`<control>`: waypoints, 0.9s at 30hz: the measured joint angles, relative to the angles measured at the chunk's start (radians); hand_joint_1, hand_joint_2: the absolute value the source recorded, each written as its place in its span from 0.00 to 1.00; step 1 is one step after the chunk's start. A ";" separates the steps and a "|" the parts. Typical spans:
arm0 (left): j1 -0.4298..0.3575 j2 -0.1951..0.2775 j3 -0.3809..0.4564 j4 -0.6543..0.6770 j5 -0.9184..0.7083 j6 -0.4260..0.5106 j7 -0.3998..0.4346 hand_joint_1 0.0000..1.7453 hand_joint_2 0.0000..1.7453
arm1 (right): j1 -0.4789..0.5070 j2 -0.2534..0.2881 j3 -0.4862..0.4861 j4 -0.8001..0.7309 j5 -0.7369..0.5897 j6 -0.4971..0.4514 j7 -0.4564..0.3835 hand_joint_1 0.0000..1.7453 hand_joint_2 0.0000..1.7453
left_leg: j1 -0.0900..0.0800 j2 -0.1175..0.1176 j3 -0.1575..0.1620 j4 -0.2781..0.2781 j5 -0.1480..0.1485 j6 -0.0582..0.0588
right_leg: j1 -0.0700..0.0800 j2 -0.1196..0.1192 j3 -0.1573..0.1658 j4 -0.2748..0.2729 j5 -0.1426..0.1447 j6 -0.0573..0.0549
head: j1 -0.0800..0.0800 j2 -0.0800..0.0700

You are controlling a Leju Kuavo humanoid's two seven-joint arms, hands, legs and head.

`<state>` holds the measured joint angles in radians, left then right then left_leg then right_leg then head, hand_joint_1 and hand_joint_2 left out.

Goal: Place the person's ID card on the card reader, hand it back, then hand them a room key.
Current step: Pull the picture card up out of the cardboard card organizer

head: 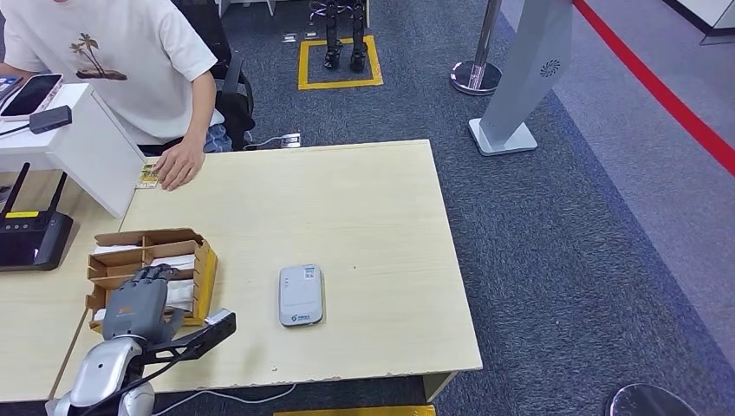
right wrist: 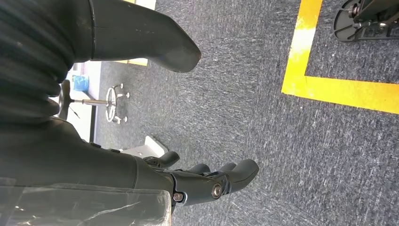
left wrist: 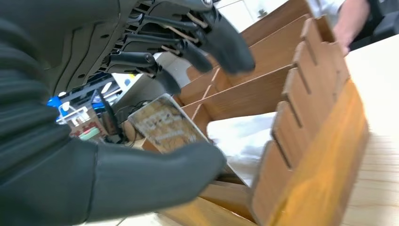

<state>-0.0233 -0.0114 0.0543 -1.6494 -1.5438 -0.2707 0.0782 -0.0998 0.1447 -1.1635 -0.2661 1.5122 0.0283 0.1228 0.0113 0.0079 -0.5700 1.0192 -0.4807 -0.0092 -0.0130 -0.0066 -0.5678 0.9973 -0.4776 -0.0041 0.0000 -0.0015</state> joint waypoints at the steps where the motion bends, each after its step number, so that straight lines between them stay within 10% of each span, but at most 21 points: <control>1: 0.000 0.000 -0.003 0.002 0.000 0.002 0.000 1.00 1.00 | 0.000 0.000 0.000 0.000 0.000 0.000 0.000 0.00 1.00 | 0.000 0.000 0.000 0.000 0.000 0.000 | 0.000 0.000 0.000 0.000 0.000 0.000 | 0.000 0.000; 27: -0.006 0.007 -0.025 0.011 0.000 0.003 0.003 1.00 1.00 | 0.000 -0.004 0.005 0.007 0.002 0.000 0.000 0.00 1.00 | 0.000 0.000 0.000 0.000 0.000 0.000 | 0.000 0.000 0.000 0.000 0.000 0.000 | 0.000 0.000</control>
<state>-0.0296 -0.0046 0.0294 -1.6381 -1.5438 -0.2680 0.0813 -0.0996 0.1411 -1.1586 -0.2593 1.5141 0.0282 0.1232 0.0113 0.0078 -0.5700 1.0192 -0.4807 -0.0092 -0.0130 -0.0066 -0.5677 0.9973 -0.4776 -0.0041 0.0000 -0.0015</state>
